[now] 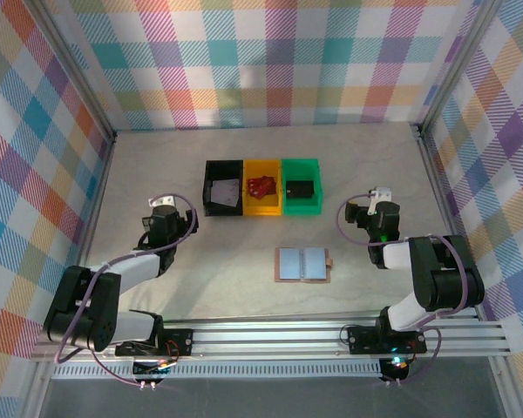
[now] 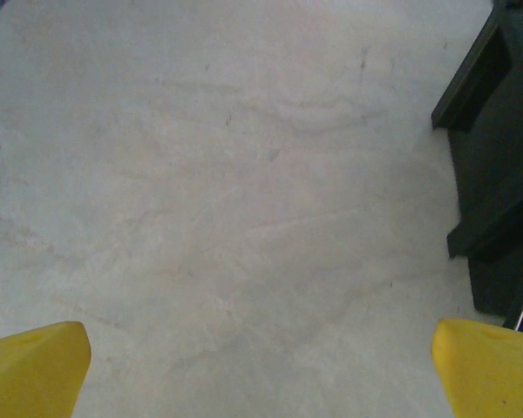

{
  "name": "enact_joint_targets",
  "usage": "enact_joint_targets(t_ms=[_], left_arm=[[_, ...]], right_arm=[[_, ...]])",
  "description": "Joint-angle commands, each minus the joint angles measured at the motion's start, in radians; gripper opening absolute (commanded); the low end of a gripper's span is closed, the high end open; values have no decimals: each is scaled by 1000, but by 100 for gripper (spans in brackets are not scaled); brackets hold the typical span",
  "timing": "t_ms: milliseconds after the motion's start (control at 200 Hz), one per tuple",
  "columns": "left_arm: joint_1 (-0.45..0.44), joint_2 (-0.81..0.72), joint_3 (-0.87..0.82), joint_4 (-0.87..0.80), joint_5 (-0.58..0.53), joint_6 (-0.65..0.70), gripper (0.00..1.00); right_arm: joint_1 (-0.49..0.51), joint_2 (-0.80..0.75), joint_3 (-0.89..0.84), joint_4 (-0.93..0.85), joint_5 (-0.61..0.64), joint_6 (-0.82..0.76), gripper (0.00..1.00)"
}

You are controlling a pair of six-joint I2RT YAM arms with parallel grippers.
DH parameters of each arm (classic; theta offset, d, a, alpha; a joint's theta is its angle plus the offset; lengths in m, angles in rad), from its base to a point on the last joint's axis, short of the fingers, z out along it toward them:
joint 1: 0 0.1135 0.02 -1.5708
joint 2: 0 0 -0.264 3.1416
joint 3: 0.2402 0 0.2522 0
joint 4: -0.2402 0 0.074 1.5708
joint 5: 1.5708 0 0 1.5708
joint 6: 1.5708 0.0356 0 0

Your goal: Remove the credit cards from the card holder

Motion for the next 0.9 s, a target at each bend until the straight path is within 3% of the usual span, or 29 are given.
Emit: enact_joint_targets(t_ms=[0, 195, 300, 580, 735, 895], left_arm=[[22, 33, 16, 123, 19, 6, 100], [56, 48, 26, 127, 167, 58, 100], [69, 57, 5, 196, 124, 86, 100], [124, 151, -45, 407, 242, 116, 100], [118, 250, -47, 502, 238, 124, 100], [118, 253, 11, 387, 225, 119, 100]], right_arm=[[-10, -8, 18, 32, -15, 19, 99], [-11, -8, 18, 32, -16, 19, 99], [-11, -8, 18, 31, -18, 19, 99], [-13, -8, 18, 31, -19, 20, 99], [-13, -8, 19, 30, -21, 20, 99], [-15, -9, 19, 29, -24, 22, 99]])
